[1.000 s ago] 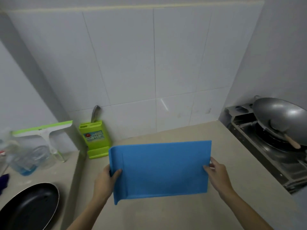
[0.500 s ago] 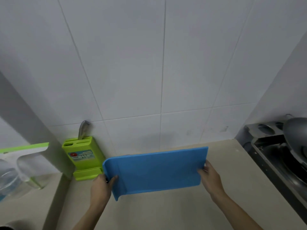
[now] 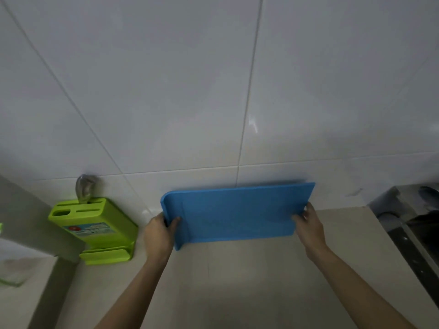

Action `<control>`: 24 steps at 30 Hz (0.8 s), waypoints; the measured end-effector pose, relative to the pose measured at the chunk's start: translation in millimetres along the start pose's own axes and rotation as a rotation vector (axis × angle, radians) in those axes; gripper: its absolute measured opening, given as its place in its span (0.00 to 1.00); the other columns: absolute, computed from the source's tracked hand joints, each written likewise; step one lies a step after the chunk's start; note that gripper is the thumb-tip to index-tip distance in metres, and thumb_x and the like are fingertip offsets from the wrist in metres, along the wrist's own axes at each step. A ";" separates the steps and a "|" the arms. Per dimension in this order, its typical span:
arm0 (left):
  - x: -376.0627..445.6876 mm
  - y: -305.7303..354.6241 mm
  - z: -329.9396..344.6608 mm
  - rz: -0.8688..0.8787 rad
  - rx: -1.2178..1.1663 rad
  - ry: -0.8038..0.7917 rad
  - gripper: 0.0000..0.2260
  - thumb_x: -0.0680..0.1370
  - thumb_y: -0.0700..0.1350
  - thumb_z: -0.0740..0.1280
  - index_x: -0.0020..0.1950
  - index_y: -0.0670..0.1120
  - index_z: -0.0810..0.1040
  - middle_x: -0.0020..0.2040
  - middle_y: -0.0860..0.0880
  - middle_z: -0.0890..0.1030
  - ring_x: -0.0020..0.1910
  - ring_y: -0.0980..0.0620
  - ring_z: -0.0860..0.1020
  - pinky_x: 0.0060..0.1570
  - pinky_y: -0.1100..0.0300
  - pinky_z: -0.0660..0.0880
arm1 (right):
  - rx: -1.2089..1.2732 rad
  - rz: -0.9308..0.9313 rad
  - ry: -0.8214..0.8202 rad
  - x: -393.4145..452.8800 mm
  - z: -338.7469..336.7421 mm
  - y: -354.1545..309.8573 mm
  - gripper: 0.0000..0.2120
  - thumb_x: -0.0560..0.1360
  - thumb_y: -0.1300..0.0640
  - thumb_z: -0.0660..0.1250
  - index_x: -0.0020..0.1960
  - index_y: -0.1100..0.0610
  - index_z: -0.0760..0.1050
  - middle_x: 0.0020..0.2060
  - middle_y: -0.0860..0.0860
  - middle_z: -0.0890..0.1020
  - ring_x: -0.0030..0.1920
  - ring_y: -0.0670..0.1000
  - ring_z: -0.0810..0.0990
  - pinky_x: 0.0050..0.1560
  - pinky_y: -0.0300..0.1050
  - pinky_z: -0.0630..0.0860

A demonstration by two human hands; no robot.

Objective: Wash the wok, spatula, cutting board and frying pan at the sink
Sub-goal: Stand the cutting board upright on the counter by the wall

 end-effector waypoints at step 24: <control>23.7 -1.1 18.4 0.070 -0.008 -0.004 0.11 0.76 0.49 0.69 0.43 0.41 0.75 0.39 0.45 0.79 0.38 0.45 0.78 0.32 0.59 0.66 | -0.056 -0.022 -0.172 20.8 18.4 18.8 0.39 0.77 0.58 0.66 0.78 0.45 0.45 0.69 0.37 0.61 0.68 0.43 0.65 0.67 0.46 0.64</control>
Point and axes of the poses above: each hand's wrist, its own x-axis towards the middle knuckle, its own z-axis out of the palm, y = z × x, the point moved 5 cm from there along x, towards the middle knuckle
